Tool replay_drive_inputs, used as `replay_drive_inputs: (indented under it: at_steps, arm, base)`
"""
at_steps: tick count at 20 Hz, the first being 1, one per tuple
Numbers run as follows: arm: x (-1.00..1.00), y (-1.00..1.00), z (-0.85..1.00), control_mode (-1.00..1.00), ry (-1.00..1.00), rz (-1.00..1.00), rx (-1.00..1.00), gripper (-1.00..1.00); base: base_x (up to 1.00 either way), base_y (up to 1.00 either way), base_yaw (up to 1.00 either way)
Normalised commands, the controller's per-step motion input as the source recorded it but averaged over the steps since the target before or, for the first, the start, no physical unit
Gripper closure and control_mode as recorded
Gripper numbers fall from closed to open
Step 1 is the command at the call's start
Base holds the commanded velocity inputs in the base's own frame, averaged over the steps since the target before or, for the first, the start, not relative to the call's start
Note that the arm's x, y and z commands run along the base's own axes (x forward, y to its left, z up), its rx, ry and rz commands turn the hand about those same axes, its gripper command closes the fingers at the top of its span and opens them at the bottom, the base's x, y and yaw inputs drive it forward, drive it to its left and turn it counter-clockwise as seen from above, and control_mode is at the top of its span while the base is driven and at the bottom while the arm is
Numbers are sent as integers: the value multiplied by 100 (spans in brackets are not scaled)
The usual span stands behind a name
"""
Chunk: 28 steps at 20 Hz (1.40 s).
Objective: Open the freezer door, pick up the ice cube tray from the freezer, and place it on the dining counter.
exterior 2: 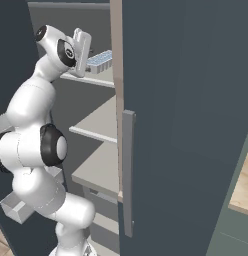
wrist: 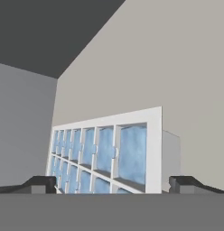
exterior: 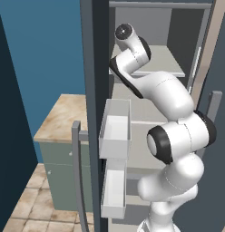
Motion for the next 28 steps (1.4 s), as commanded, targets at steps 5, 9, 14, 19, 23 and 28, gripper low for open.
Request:
replay_drive_inputs:
  at_steps: [5,9,14,19,23,28]
  arm:
    - [0,0,0,-100,0,0,0,-100]
    - [0,0,0,-100,0,0,0,-100]
    - [0,0,0,-100,0,0,0,100]
    - [0,0,0,-100,0,0,0,100]
    - [0,0,0,-100,0,0,0,100]
    - [0,0,0,-100,0,0,0,100]
  base:
    - [0,0,0]
    - [0,0,0]
    - [0,0,0]
    - [0,0,0]
    - [0,0,0]
    - [0,0,0]
